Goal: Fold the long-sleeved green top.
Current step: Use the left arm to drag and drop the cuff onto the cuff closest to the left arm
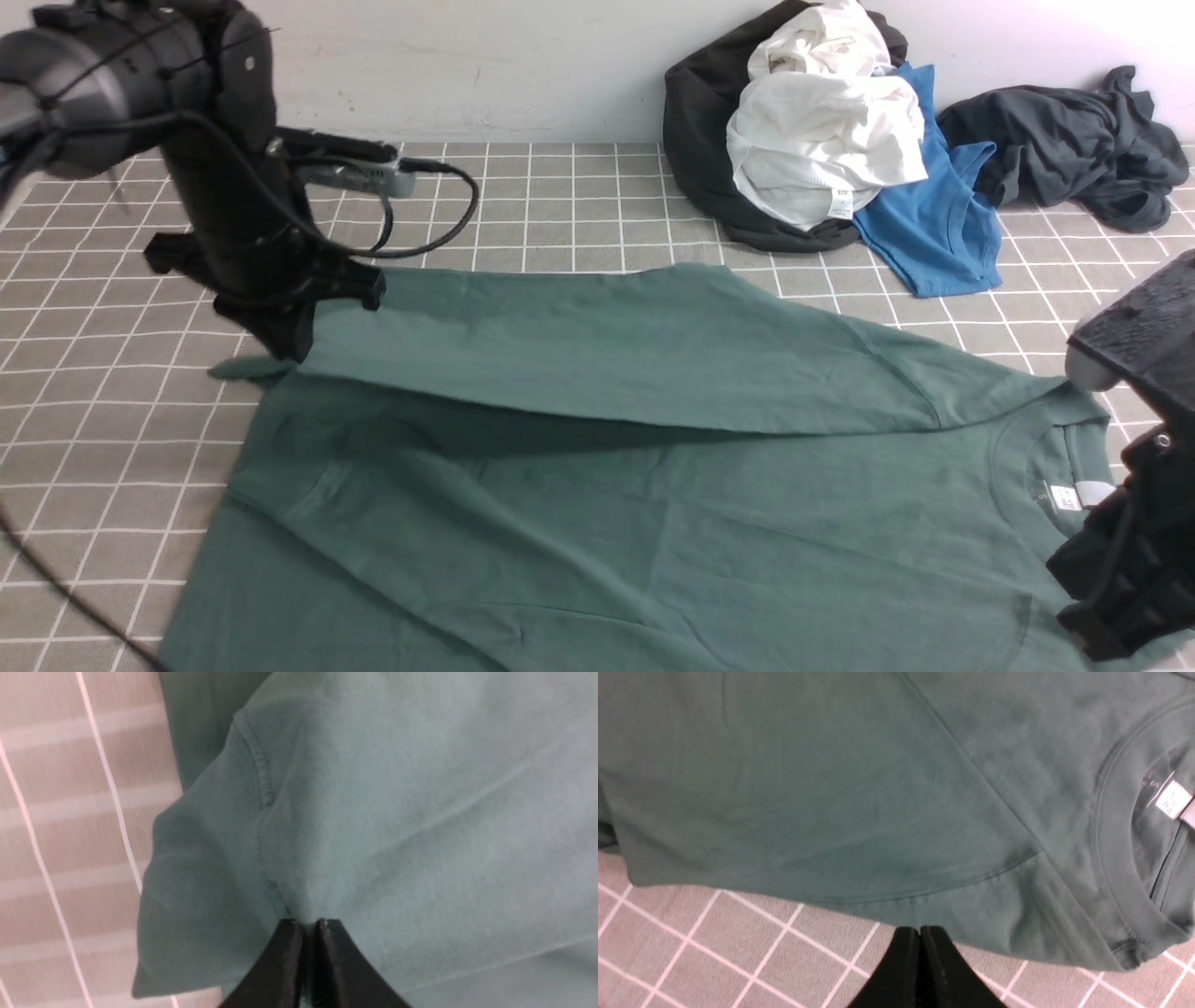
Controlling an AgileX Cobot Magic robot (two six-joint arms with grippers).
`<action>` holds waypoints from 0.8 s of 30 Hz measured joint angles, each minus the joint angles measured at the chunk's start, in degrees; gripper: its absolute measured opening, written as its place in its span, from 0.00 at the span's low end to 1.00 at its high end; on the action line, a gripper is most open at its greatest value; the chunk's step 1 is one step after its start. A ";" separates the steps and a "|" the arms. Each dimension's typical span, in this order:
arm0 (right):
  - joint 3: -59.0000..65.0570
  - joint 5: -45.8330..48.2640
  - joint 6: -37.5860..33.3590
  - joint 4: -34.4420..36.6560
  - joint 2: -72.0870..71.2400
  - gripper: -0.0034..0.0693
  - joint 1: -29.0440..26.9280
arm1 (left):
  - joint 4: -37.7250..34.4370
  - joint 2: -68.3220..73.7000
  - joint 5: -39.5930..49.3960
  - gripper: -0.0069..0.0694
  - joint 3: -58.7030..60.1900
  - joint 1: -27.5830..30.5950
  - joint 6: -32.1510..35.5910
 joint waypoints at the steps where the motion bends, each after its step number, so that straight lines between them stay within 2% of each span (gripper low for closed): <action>1: -0.03 0.54 0.00 0.00 0.00 0.03 0.00 | -0.62 -2.04 -0.68 0.11 2.65 0.00 -0.14; 6: -0.03 1.63 0.00 1.67 -0.12 0.03 0.00 | -2.43 -13.35 -5.25 0.11 17.61 0.00 -0.25; 12: -0.03 2.34 -0.28 4.62 -0.12 0.03 0.00 | -2.68 -20.01 -12.57 0.12 32.43 0.00 -0.25; 14: -0.03 2.48 -0.51 4.92 -0.12 0.03 0.20 | -2.68 -20.10 -13.70 0.13 33.80 0.00 -0.25; 21: -0.03 4.22 -2.92 4.79 -0.12 0.03 8.23 | -2.62 -20.15 -16.70 0.37 38.21 0.00 -0.19; 24: -0.03 4.50 -4.82 3.98 -0.12 0.05 14.02 | -2.62 -21.49 -15.34 0.55 38.21 0.00 1.41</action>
